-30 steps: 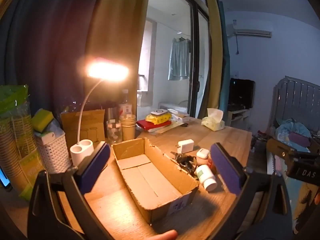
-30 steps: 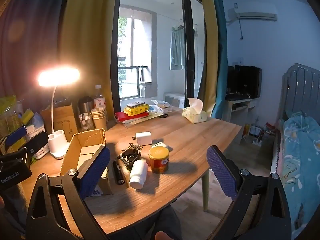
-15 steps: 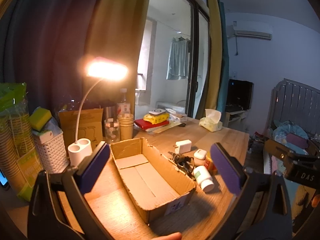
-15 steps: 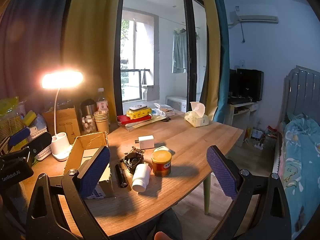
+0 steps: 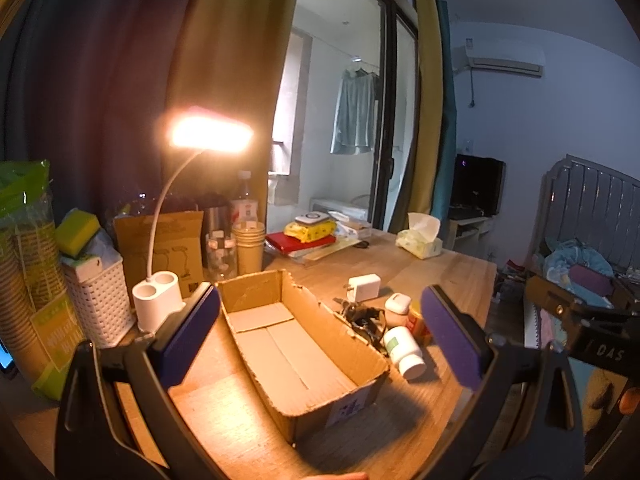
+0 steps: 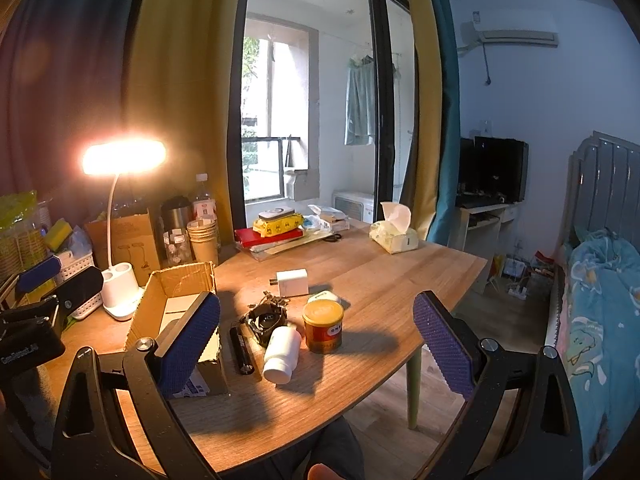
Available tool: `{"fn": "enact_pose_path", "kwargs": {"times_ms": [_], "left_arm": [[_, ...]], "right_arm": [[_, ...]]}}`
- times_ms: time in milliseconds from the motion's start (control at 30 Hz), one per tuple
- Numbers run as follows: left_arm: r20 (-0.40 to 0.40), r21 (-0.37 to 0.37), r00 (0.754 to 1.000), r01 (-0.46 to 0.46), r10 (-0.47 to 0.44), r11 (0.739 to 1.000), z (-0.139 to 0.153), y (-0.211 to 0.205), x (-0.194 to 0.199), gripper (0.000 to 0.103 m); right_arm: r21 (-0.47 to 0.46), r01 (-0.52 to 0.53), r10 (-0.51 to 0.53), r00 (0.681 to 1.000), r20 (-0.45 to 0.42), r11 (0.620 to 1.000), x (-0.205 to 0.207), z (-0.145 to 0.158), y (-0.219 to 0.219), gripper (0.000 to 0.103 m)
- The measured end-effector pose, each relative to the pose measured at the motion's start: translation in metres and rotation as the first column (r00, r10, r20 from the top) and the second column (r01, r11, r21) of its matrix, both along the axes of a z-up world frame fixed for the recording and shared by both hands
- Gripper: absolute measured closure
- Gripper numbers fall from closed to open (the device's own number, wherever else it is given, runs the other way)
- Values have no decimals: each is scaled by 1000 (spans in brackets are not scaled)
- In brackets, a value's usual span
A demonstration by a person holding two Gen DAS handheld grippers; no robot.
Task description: Organize rigid objects
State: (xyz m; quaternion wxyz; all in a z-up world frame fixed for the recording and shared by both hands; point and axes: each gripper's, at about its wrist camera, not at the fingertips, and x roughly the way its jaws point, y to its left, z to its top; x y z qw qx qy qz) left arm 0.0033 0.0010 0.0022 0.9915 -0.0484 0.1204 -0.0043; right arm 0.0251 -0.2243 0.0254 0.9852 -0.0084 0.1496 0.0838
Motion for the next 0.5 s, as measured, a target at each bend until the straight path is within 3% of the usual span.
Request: {"fn": "enact_pose_path", "kwargs": {"times_ms": [500], "left_arm": [[-4,-3,1000,7,-7,1000,3,1,-1,2]], "right_arm": [[6,-10,10,1000,-15,1000,5,-2,0,4]]}}
